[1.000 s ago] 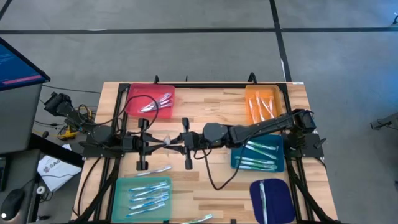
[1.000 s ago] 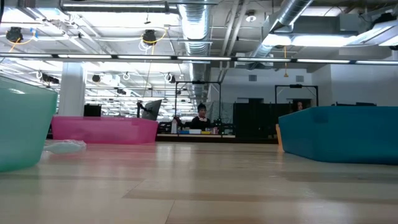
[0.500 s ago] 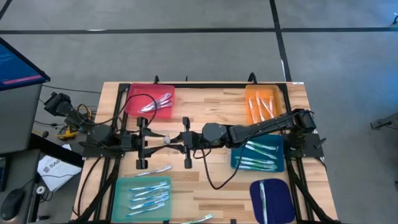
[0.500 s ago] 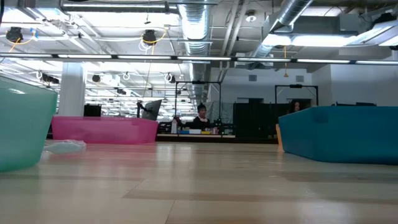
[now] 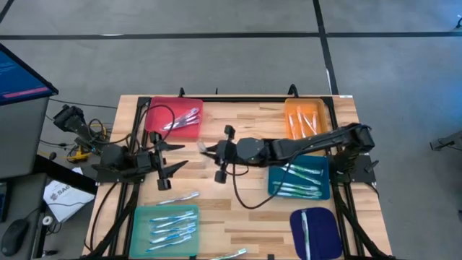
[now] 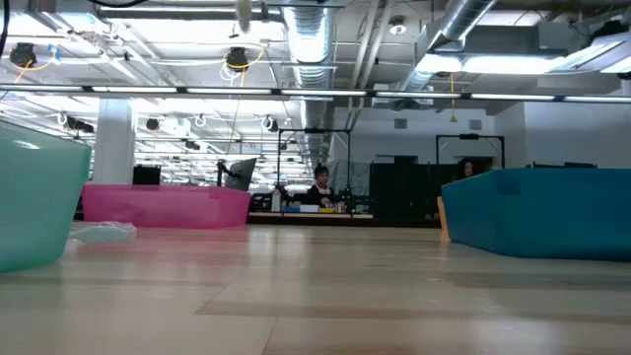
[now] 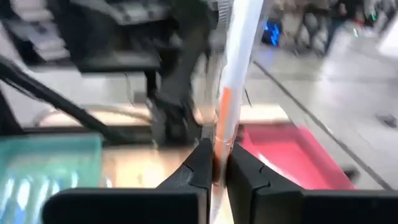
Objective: Pick & Place Toothbrushes
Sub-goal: Put the orange toothbrush into the orange bin
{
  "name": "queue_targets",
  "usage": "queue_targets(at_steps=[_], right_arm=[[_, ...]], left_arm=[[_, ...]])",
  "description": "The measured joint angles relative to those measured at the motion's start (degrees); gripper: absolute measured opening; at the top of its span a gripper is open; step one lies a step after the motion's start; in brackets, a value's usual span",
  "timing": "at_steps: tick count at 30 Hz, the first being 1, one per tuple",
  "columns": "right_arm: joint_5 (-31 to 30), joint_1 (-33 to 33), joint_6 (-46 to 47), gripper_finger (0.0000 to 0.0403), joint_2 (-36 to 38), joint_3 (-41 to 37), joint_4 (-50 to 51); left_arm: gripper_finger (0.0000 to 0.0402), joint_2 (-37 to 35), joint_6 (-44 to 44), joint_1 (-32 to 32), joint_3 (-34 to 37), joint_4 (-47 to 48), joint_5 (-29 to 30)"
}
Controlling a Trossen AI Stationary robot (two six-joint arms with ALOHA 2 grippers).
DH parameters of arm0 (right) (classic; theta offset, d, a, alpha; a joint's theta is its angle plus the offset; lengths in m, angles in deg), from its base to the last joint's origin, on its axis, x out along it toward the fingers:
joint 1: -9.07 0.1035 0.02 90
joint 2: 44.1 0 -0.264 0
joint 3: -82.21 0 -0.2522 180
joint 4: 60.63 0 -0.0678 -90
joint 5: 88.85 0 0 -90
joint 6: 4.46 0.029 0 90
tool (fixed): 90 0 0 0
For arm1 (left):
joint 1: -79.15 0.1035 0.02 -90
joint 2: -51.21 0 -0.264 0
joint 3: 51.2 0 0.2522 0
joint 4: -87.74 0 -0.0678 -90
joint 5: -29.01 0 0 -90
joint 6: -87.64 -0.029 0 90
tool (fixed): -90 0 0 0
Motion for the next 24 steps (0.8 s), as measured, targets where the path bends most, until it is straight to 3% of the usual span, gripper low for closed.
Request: queue_targets(at_steps=[7,17,24], right_arm=[[-6.55,-0.79,1.10,0.0015,1.91,-0.17,9.68],[-7.11,-5.67,8.74,0.0022,2.05,-0.30,22.80],[-7.09,-11.72,18.91,0.0016,6.61,-7.82,33.77]], left_arm=[[0.0216,0.06,0.02,0.00,0.00,0.66,0.23],[0.0214,0.06,0.02,0.01,0.00,1.81,0.28],[0.0215,0.08,0.42,0.02,0.00,3.05,3.00]])
